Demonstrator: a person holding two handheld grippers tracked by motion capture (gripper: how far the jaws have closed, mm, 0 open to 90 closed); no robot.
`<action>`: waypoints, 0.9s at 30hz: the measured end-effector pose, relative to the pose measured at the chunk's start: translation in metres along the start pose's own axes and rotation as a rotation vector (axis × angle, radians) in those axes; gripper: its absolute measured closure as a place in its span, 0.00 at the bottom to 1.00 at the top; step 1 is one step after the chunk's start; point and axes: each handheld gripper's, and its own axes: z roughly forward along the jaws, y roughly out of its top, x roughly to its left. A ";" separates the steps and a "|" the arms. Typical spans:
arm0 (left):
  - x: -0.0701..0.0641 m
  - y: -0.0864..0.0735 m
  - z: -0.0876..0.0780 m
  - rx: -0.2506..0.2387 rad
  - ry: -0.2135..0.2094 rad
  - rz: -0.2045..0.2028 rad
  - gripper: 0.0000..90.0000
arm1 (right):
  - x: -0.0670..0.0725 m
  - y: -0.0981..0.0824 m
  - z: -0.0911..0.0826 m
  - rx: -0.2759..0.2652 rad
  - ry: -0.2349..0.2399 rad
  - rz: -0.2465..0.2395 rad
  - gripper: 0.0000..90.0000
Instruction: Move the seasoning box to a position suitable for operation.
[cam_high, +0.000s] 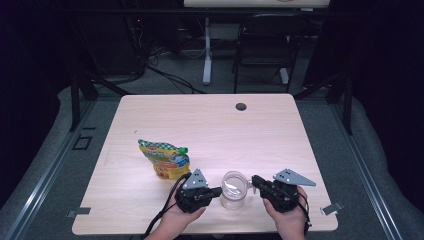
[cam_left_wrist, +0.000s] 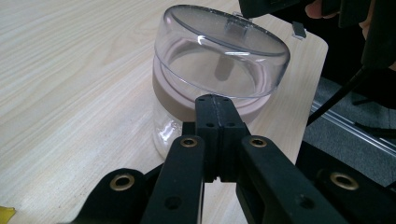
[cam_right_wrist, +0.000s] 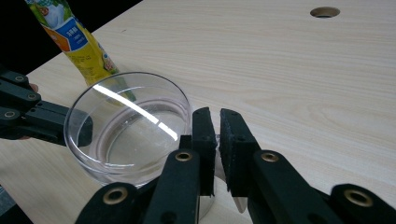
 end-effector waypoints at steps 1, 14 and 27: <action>0.000 0.000 0.000 -0.002 0.000 -0.004 1.00 | 0.000 0.000 0.000 0.000 0.000 0.000 0.94; -0.002 0.014 -0.004 -0.005 0.003 0.017 1.00 | 0.006 -0.002 -0.012 -0.010 0.002 -0.041 0.82; -0.008 0.037 -0.006 -0.011 0.016 0.051 1.00 | 0.025 -0.018 -0.023 0.023 0.030 -0.160 0.58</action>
